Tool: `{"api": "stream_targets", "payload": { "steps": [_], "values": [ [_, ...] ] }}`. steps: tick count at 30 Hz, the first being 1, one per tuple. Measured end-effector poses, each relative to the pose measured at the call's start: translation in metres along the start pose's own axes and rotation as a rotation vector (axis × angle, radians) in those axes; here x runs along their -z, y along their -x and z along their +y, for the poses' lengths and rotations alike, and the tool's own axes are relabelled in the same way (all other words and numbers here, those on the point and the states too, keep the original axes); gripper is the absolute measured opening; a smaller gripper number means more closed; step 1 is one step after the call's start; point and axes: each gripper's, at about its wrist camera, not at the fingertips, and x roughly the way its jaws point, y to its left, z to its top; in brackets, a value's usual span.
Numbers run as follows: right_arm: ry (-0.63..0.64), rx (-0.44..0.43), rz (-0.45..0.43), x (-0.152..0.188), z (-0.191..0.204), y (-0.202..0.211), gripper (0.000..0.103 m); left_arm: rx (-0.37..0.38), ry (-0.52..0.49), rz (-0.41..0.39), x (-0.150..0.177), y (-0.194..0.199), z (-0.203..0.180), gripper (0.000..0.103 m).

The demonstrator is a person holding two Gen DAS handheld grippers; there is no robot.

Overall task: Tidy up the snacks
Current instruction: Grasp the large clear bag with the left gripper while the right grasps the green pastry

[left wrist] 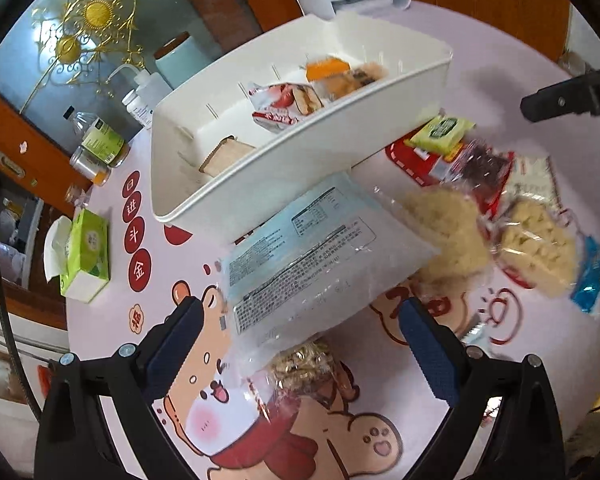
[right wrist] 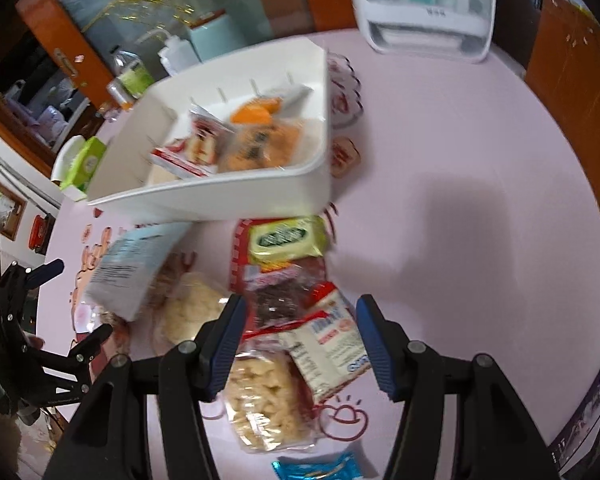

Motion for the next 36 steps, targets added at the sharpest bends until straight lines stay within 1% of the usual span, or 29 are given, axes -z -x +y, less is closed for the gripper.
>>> {"api": "stream_targets", "payload": {
  "steps": [3,8,12,14,15,16,18,21,24,26,27,28,30,32,33,35,36],
  "values": [
    [-0.027,-0.044,0.046,-0.001,-0.009,-0.016,0.058,-0.038,-0.016,0.019,-0.003,-0.015,-0.005,0.098],
    [-0.038,-0.05,0.074,-0.008,-0.013,-0.035,0.058,-0.072,-0.031,0.06,-0.008,-0.038,-0.007,0.098],
    [-0.011,-0.051,0.076,-0.022,-0.005,-0.047,0.058,-0.095,-0.029,0.076,-0.013,-0.05,-0.006,0.098],
    [0.007,-0.046,0.079,-0.03,0.0,-0.056,0.067,-0.087,-0.021,0.081,-0.016,-0.054,-0.005,0.098],
    [0.015,-0.04,0.077,-0.033,0.003,-0.059,0.076,-0.093,-0.019,0.079,-0.018,-0.055,-0.004,0.098],
    [0.027,-0.035,0.07,-0.036,0.007,-0.063,0.078,-0.094,-0.019,0.08,-0.019,-0.056,-0.004,0.098],
    [0.059,-0.033,0.065,-0.041,0.016,-0.07,0.078,-0.087,-0.013,0.08,-0.021,-0.057,-0.003,0.098],
    [0.096,-0.014,0.081,-0.047,0.027,-0.085,0.078,-0.07,0.003,0.086,-0.022,-0.059,0.0,0.098],
    [0.116,0.03,0.103,-0.05,0.032,-0.099,0.078,-0.016,0.028,0.095,-0.023,-0.06,0.005,0.087],
    [0.114,0.037,0.127,-0.05,0.033,-0.106,0.078,0.024,0.049,0.103,-0.023,-0.06,0.008,0.071],
    [0.108,0.038,0.129,-0.049,0.032,-0.107,0.077,0.037,0.057,0.107,-0.024,-0.06,0.009,0.069],
    [0.109,0.046,0.12,-0.049,0.033,-0.106,0.072,0.038,0.057,0.107,-0.023,-0.059,0.008,0.066],
    [0.118,0.054,0.12,-0.05,0.033,-0.106,0.066,0.037,0.057,0.101,-0.023,-0.057,0.008,0.061],
    [0.117,0.039,0.121,-0.049,0.032,-0.105,0.06,0.039,0.062,0.087,-0.023,-0.053,0.009,0.054],
    [0.116,0.025,0.122,-0.048,0.031,-0.104,0.054,0.037,0.063,0.076,-0.023,-0.05,0.009,0.053],
    [0.109,0.004,0.129,-0.047,0.029,-0.104,0.054,0.035,0.072,0.059,-0.022,-0.044,0.009,0.046],
    [0.106,-0.004,0.127,-0.046,0.028,-0.102,0.054,0.034,0.079,0.047,-0.022,-0.039,0.011,0.044]
  ]
}}
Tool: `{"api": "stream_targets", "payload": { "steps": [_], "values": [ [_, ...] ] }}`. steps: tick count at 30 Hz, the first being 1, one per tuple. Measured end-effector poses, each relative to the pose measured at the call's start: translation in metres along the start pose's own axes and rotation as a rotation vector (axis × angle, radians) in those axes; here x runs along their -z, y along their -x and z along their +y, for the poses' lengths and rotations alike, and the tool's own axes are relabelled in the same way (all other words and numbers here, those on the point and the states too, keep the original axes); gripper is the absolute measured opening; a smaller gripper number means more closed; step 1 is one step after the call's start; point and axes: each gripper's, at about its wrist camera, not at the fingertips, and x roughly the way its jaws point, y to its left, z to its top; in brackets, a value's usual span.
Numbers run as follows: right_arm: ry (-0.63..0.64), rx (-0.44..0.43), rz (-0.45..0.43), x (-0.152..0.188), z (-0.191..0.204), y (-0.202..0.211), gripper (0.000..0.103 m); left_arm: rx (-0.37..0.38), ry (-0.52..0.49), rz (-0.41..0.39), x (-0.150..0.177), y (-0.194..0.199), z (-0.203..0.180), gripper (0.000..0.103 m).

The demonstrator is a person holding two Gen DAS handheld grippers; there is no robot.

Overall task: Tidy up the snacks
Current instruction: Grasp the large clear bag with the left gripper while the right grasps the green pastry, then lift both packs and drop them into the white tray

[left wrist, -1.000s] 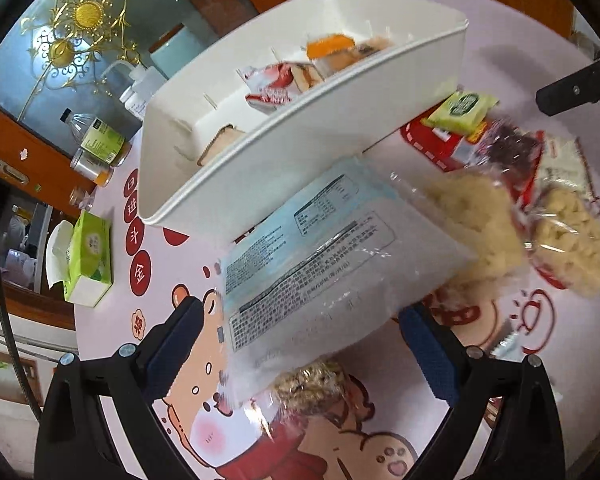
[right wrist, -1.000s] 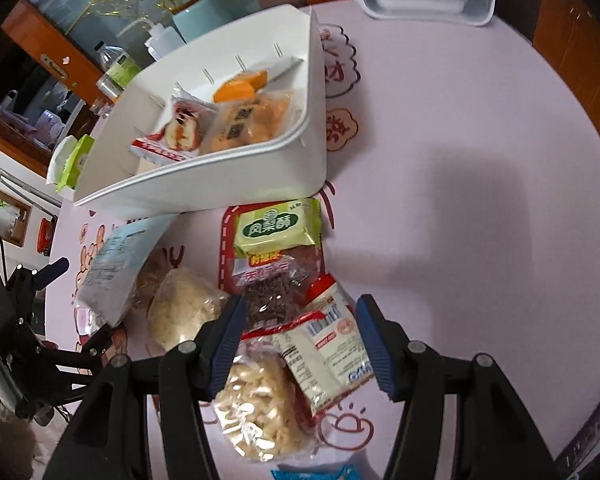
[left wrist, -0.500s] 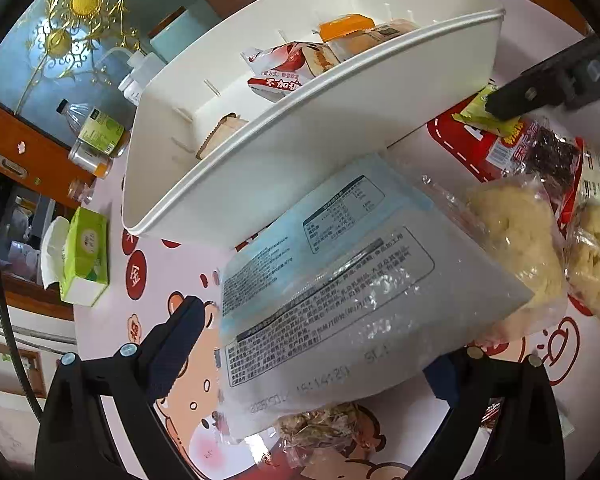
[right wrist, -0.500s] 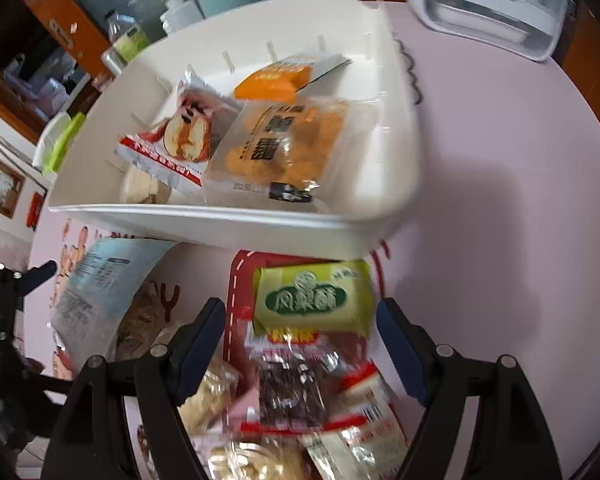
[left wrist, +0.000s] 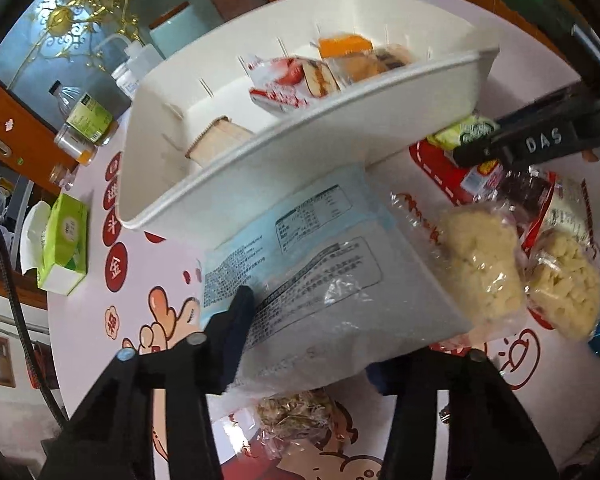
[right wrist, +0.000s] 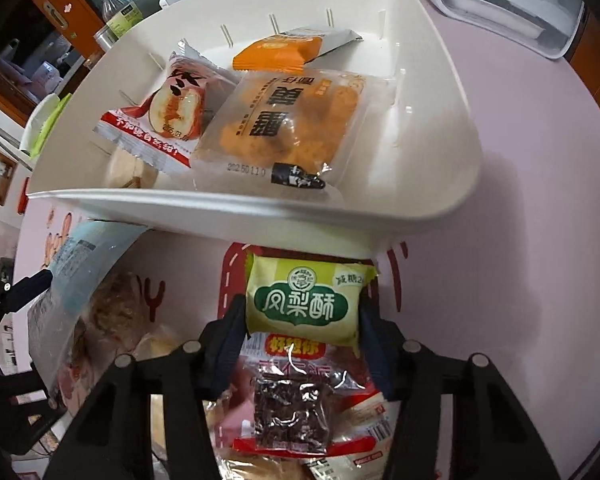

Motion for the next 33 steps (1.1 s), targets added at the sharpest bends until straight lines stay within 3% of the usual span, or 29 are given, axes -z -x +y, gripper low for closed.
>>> {"api": "stream_targets", "payload": {
  "steps": [7,13,26,33],
  "values": [
    [-0.009,-0.043,-0.03,0.011,-0.003,0.018,0.053,0.031,0.066,-0.068,0.001,0.03,0.017,0.028],
    [-0.015,-0.077,-0.05,0.029,-0.007,0.037,0.053,0.078,0.148,-0.109,0.009,0.054,0.03,0.022],
    [0.034,-0.134,-0.159,0.046,0.023,0.096,0.053,0.256,0.363,-0.191,0.026,0.108,0.067,0.02],
    [0.069,-0.16,-0.264,0.033,0.042,0.138,0.053,0.284,0.419,-0.311,0.006,0.154,0.085,0.02]
  ]
}}
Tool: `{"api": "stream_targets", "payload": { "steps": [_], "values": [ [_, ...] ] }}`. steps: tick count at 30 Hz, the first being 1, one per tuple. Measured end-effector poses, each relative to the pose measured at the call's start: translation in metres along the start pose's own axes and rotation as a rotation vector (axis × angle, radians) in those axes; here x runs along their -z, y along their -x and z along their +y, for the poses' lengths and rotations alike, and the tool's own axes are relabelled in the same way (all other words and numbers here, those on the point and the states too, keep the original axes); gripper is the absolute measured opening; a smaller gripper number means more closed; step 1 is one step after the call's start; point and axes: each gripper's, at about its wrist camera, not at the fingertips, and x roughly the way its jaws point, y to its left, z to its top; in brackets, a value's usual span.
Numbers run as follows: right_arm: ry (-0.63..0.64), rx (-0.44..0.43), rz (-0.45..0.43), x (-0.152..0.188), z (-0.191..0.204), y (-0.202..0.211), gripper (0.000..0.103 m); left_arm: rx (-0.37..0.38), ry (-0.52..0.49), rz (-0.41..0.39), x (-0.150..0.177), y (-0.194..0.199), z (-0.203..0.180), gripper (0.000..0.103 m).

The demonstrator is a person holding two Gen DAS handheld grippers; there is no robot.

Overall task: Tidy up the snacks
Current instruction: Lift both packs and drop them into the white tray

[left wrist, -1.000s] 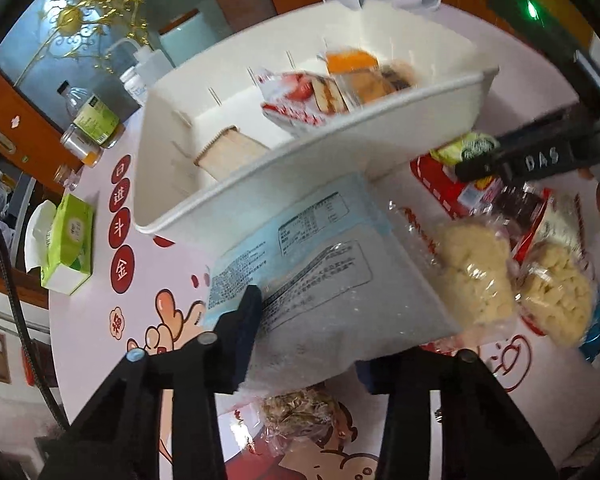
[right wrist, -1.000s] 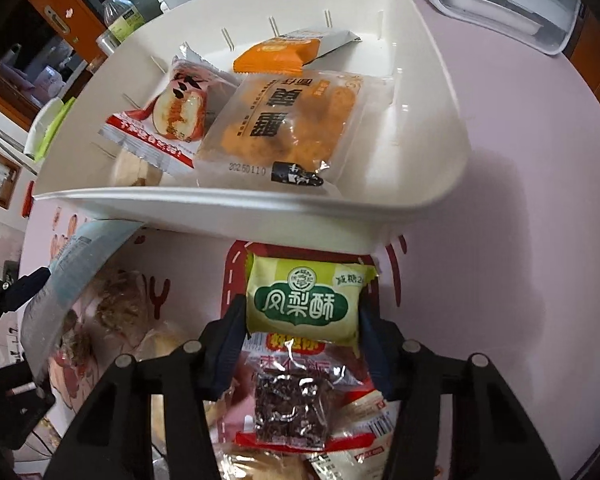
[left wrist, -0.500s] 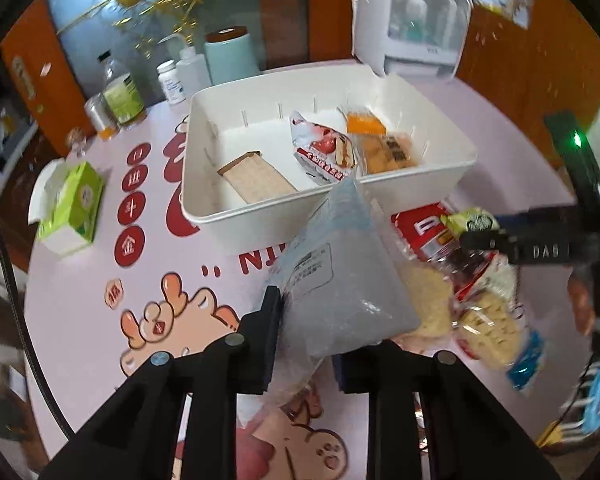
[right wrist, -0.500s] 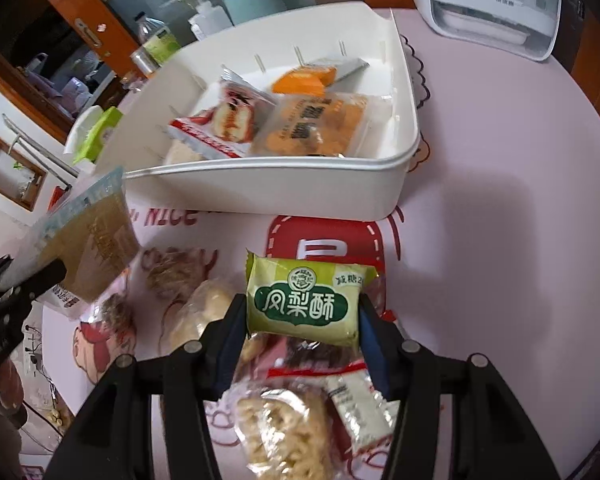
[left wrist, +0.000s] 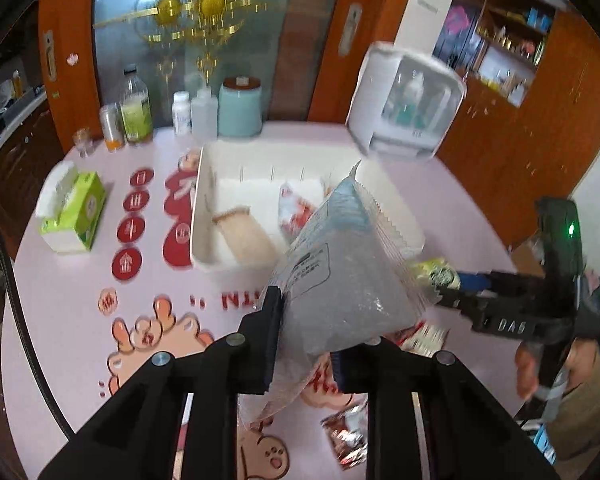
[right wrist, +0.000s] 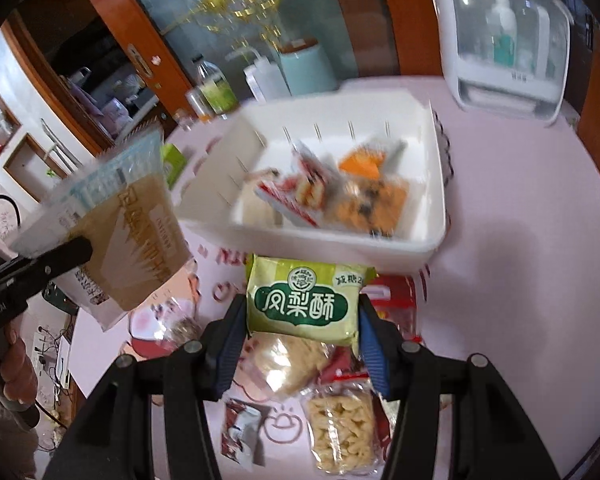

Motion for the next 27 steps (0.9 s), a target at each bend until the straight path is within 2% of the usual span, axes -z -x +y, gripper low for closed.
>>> {"api": "stream_targets", "payload": {
  "steps": [9,15,19,22,25,27],
  "values": [
    [0.024,0.028,-0.148,-0.051,0.02,0.037,0.053,-0.04,0.047,-0.144,-0.06,0.022,-0.005,0.02],
    [0.02,0.064,-0.218,-0.089,0.025,0.046,0.054,-0.127,0.065,-0.163,-0.094,0.006,-0.006,0.02],
    [-0.019,0.075,-0.224,-0.109,0.022,0.037,0.054,-0.167,0.062,-0.179,-0.111,-0.012,-0.006,0.02],
    [-0.033,0.09,-0.214,-0.119,0.019,0.023,0.054,-0.172,0.072,-0.163,-0.12,-0.031,-0.004,0.02],
    [-0.037,0.113,-0.187,-0.125,0.017,0.004,0.057,-0.195,0.066,-0.137,-0.126,-0.051,-0.005,0.02],
    [-0.046,0.126,-0.152,-0.127,0.015,-0.011,0.058,-0.236,0.05,-0.12,-0.127,-0.066,-0.005,0.02]
  ]
}}
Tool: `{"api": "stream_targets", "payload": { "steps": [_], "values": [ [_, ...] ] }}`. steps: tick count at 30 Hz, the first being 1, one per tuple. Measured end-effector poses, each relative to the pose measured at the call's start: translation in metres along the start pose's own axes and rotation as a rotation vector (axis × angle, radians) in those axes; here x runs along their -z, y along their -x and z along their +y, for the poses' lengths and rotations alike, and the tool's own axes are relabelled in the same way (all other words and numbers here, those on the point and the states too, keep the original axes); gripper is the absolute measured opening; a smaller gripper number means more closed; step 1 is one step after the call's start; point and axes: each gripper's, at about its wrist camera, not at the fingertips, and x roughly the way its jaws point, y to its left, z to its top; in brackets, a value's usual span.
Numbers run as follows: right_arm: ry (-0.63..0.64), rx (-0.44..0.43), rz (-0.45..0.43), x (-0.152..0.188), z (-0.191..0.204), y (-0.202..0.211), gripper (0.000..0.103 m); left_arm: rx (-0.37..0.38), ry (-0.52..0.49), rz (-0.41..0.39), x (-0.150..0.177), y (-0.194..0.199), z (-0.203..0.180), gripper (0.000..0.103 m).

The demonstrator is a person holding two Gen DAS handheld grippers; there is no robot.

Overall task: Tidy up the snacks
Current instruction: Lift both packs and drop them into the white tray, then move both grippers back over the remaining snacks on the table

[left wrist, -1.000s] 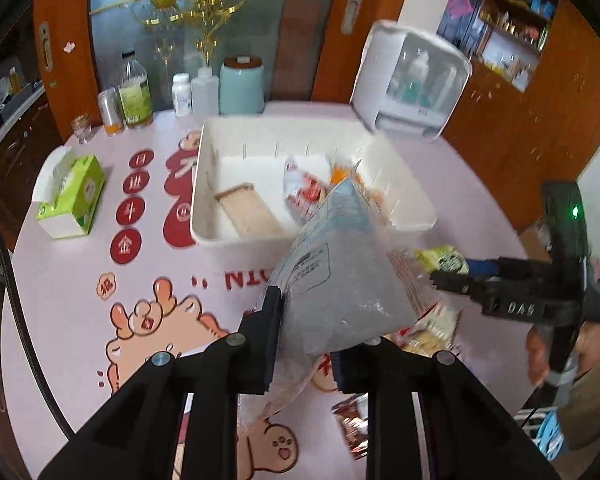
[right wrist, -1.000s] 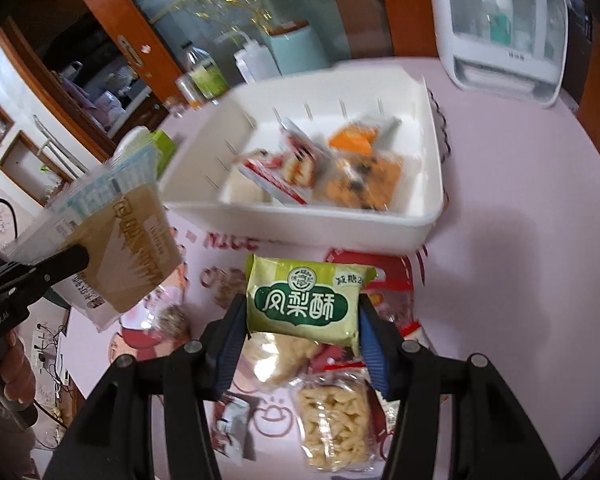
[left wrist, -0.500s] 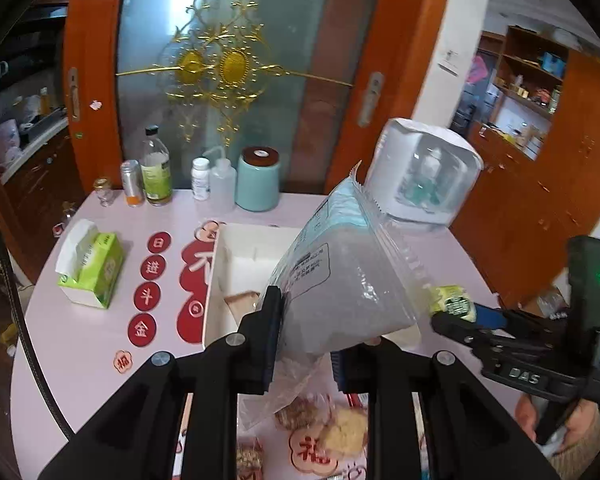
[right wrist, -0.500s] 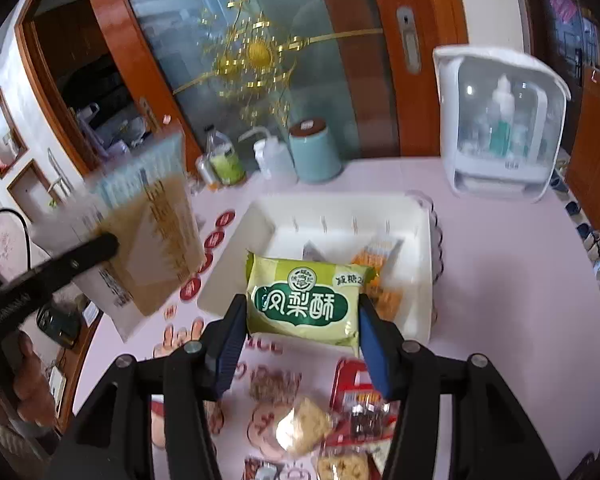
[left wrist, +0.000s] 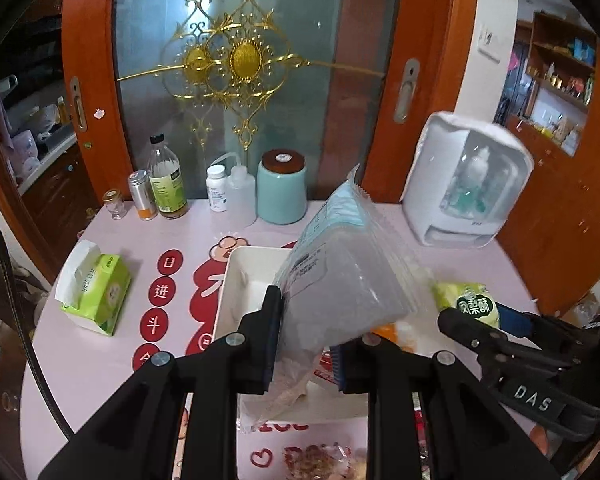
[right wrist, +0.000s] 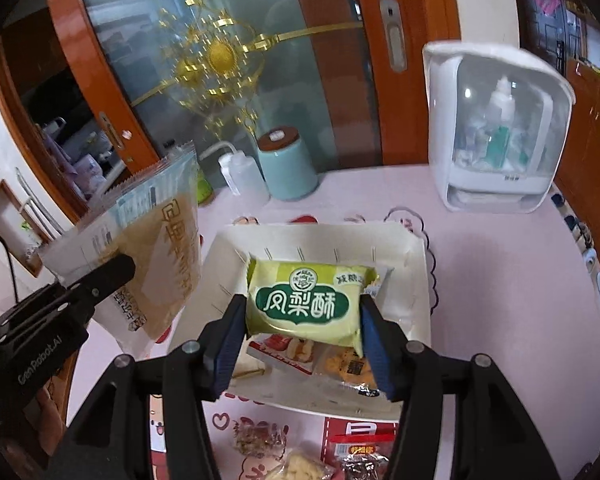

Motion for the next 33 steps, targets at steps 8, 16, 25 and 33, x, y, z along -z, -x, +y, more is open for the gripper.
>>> {"api": "stream_targets", "payload": {
  "steps": [8,16,25,33],
  "values": [
    [0.029,0.026,0.123,0.015,0.0,-0.039,0.074,-0.12,-0.115,-0.04,0.013,-0.003,-0.011,0.093],
    [-0.012,0.041,0.166,0.027,-0.003,-0.043,0.08,-0.138,-0.154,-0.026,0.027,0.007,-0.012,0.093],
    [0.017,0.054,0.159,0.04,0.007,-0.032,0.08,-0.117,-0.138,-0.005,0.041,0.021,-0.006,0.093],
    [0.033,0.057,0.149,0.058,0.015,-0.011,0.08,-0.088,-0.118,-0.007,0.055,0.048,0.0,0.094]
  ]
}}
